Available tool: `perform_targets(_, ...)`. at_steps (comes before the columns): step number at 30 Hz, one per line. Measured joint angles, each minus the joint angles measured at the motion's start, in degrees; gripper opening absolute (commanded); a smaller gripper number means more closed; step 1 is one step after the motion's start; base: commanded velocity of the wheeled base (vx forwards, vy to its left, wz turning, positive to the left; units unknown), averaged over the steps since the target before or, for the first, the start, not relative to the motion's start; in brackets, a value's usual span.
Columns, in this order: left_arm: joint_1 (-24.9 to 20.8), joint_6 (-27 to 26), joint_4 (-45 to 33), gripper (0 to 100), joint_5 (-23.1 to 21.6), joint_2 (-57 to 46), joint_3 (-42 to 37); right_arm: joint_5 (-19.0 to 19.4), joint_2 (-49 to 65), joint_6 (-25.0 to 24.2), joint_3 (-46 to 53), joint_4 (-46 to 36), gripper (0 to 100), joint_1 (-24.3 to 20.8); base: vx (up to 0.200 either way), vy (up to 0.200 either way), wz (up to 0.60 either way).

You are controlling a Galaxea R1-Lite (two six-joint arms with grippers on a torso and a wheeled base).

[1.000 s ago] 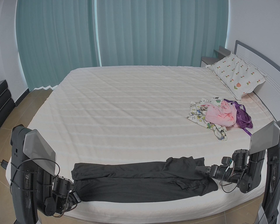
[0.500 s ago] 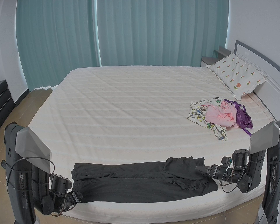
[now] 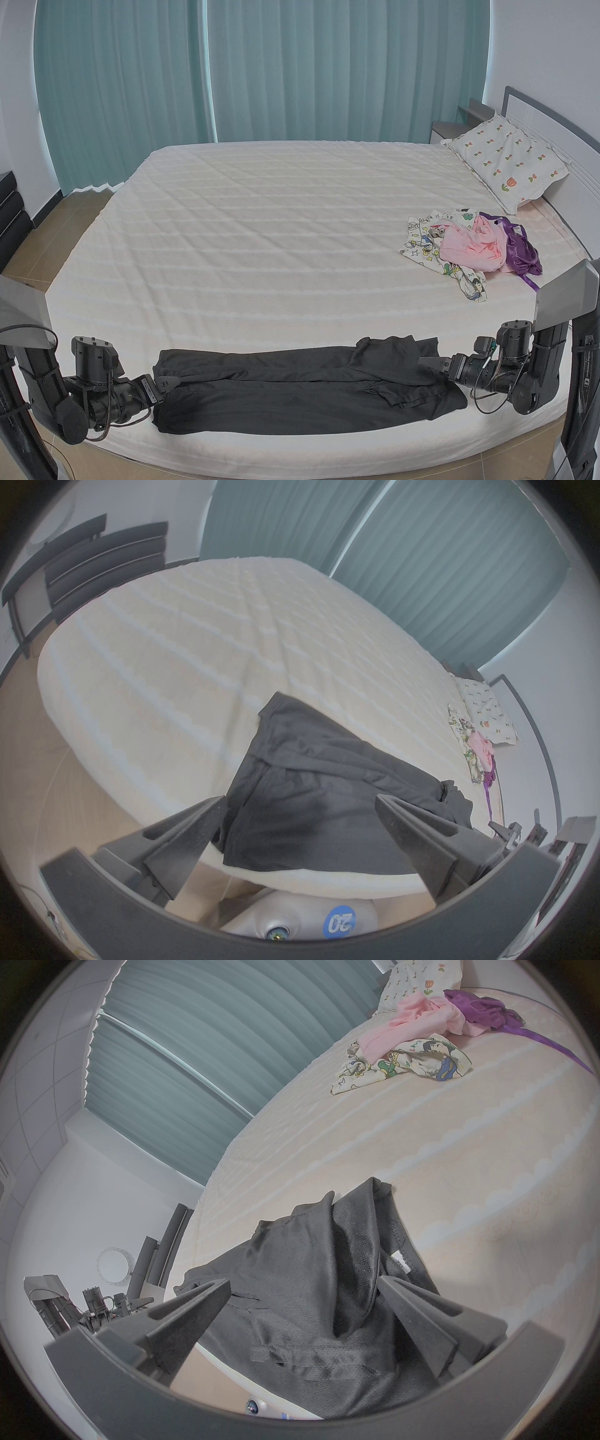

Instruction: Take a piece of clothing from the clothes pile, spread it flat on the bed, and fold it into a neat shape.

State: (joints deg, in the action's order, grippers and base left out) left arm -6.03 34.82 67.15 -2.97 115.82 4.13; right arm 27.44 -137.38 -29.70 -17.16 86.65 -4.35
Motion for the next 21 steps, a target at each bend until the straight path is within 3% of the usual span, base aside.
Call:
perform_targets(7, 0.74, -8.61, 3.35, 100, -4.66, 6.4, 2.34, -0.05, 0.0, 0.0, -0.11, -0.02, 100, -0.07, 0.0, 0.0, 0.0)
perform_targets(16, 1.02, -12.08, 12.84, 100, -6.16, 16.46, 2.51, -0.12, -0.41, 0.06, -0.15, 1.05, 100, -0.18, 0.0, 0.0, 0.0)
perform_targets(17, 1.05, -12.18, 13.4, 0, -6.16, 17.34, 2.51, -0.16, -0.57, 0.09, -0.13, 1.34, 100, -0.2, 0.0, 0.0, 0.0)
perform_targets(21, 1.11, -12.26, 14.42, 0, -6.0, 19.68, 2.36, -0.21, -0.94, 0.09, 0.0, 1.65, 100, -0.39, 0.0, 0.0, 0.0)
